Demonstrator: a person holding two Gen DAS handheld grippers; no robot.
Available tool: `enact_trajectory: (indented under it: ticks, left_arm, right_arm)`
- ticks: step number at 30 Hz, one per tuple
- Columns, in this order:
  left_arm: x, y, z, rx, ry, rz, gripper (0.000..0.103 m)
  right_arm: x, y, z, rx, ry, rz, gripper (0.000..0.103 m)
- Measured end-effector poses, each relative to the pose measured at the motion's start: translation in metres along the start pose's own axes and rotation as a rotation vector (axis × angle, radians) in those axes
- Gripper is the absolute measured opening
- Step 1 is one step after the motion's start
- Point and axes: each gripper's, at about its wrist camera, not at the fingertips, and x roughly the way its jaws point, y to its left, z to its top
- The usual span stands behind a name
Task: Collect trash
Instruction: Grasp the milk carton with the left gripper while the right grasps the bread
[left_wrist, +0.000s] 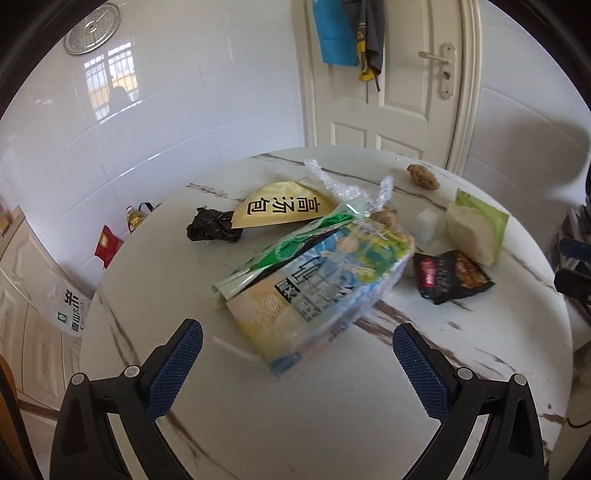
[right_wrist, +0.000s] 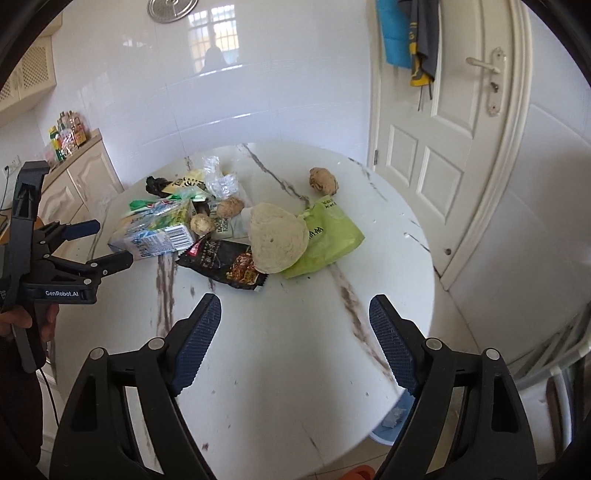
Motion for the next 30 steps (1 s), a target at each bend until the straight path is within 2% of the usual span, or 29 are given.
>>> enact_trajectory:
  ticks: [7,10,12,15,21,25,28,30]
  left_arm:
    - [0.037,0.007,0.033,0.038,0.02,-0.02,0.102]
    - [0.049,0.005,0.04,0.063,0.023,-0.012,0.098]
    - [0.051,0.006,0.042,0.069,0.011,-0.004,0.082]
    - [0.042,0.007,0.037,0.059,0.012,-0.032,0.067]
    - [0.019,0.004,0.022,0.066,0.028,-0.045,0.054]
    - [0.002,0.01,0.009,0.044,0.024,-0.068,0.053]
    - [0.003,0.012,0.011,0.015,0.025,-0.078,0.057]
    - [0.006,0.009,0.014,0.01,0.021,-0.067,0.075]
  right_arm:
    - [0.032,-0.015,0.01,0.051,0.026,0.006,0.081]
    - [0.037,-0.021,0.015,0.066,0.023,0.005,0.081]
    - [0.039,-0.02,0.018,0.058,0.017,0.013,0.081]
    - [0.044,-0.012,0.026,0.036,0.011,0.043,0.082]
    - [0.076,0.012,0.042,-0.018,0.052,0.074,0.082]
    - [0.099,0.017,0.045,-0.024,0.095,0.075,0.079]
    - [0.105,0.014,0.046,-0.011,0.093,0.084,0.071]
    - [0.106,0.012,0.048,-0.007,0.095,0.08,0.059]
